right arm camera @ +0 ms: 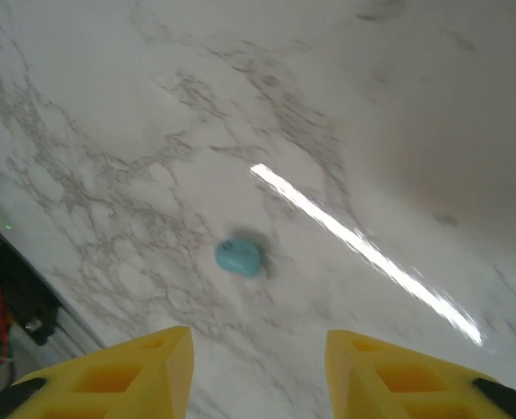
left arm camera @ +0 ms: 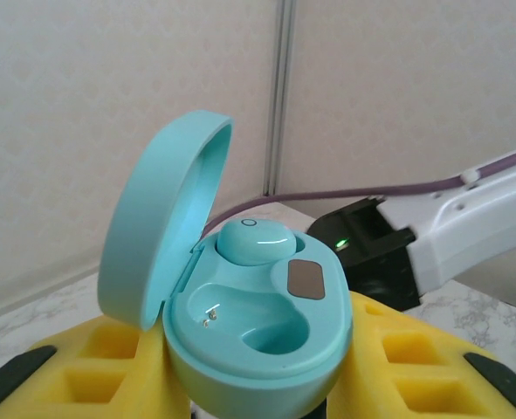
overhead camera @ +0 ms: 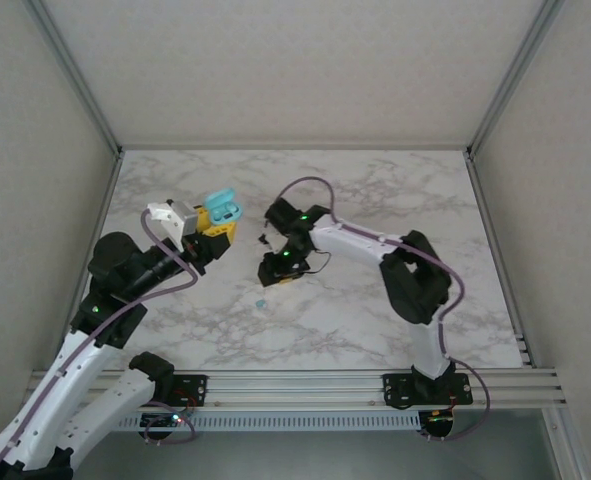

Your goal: Insert wireless bluetooth earbuds into charging case

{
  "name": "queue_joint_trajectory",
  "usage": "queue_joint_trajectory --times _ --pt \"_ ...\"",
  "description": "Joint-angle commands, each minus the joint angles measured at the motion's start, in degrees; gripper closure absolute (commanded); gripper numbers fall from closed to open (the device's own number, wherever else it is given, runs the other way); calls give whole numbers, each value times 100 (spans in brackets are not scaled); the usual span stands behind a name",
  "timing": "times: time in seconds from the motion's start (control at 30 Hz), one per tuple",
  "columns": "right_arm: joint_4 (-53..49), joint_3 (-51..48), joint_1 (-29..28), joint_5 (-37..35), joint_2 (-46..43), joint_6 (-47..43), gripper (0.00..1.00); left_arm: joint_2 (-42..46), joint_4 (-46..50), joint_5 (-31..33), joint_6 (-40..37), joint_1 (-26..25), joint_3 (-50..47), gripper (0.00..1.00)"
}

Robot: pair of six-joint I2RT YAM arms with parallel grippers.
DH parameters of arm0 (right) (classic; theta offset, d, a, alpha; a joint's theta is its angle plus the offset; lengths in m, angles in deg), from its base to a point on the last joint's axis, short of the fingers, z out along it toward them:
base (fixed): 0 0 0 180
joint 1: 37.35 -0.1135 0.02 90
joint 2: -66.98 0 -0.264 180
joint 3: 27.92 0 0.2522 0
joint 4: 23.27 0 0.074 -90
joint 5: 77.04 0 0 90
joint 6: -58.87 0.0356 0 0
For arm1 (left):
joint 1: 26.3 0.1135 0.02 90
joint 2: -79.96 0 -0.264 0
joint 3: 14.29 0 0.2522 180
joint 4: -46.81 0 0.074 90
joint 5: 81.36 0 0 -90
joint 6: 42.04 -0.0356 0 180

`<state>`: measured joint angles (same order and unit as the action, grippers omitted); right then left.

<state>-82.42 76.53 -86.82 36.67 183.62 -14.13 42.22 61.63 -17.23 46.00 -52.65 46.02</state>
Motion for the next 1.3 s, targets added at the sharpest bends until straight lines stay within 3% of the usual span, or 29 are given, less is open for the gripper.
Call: queue_joint_trajectory --times 0.0,0.37,0.97,1.27 --pt "-620 642 -293 -504 504 -643 54 136 289 108 -109 60 298 69" --pt "-1271 1469 -743 -1196 1255 -1346 54 178 443 47 -172 60 452 68" --pt "-1497 1832 -1024 -1865 1673 -1112 59 85 371 29 -132 60 435 68" --pt "-987 786 -721 -2138 796 -431 70 -107 281 -81 -94 59 475 67"
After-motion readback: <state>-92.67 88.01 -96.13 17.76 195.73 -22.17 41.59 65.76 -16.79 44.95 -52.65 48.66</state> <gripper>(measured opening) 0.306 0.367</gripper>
